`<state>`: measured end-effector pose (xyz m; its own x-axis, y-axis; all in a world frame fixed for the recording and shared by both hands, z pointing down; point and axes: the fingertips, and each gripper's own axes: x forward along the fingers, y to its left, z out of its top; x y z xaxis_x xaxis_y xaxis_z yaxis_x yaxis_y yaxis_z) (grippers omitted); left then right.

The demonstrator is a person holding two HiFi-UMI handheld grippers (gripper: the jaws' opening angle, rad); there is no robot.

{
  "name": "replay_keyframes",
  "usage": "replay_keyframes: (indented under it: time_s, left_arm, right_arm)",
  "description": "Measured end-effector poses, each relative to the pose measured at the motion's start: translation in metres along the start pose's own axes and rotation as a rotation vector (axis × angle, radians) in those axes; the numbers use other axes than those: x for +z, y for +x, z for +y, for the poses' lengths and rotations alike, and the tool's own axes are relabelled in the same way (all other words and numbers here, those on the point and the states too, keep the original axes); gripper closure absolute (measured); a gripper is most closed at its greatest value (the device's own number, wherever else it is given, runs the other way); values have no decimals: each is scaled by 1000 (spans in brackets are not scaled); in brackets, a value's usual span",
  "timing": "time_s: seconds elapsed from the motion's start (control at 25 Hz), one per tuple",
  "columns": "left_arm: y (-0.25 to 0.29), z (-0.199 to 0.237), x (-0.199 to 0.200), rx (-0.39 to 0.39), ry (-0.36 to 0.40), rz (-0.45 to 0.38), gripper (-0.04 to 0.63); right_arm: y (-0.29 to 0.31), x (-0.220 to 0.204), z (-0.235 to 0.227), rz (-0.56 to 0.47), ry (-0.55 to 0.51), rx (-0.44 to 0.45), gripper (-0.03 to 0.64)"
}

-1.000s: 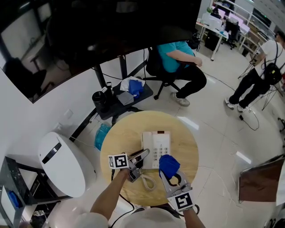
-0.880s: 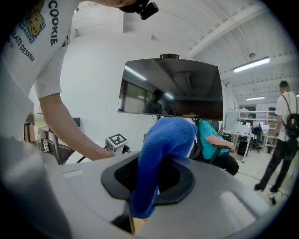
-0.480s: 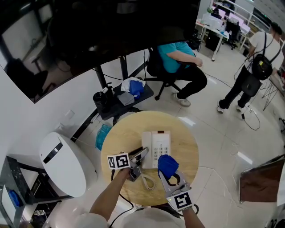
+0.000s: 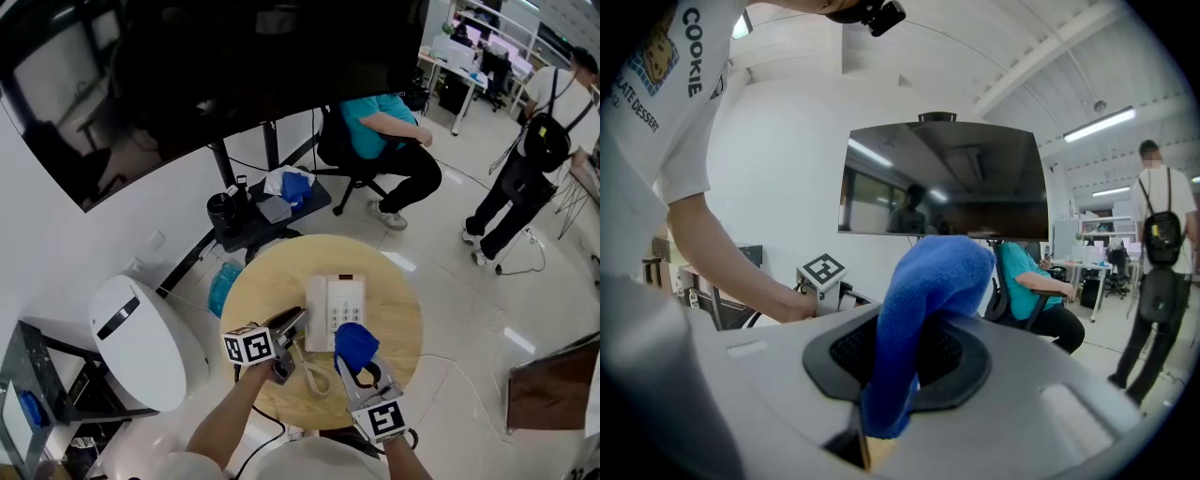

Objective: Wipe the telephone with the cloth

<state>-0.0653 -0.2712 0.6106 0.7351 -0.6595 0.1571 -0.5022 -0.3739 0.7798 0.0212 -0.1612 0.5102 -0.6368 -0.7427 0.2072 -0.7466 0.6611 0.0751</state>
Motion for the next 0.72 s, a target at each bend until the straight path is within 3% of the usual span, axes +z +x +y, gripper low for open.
replay_keyframes:
  time_s: [0.24, 0.44, 0.72]
  left_arm:
    - [-35, -65, 15, -45, 167, -92, 523]
    - [-67, -115, 21, -74, 260, -157, 564]
    - [-113, -172, 17, -65, 432, -217, 595]
  right_arm:
    - [-9, 15, 14, -31, -1, -32, 555]
    - [-19, 34, 28, -33, 5, -58, 555]
    - [-39, 54, 53, -37, 24, -75, 555]
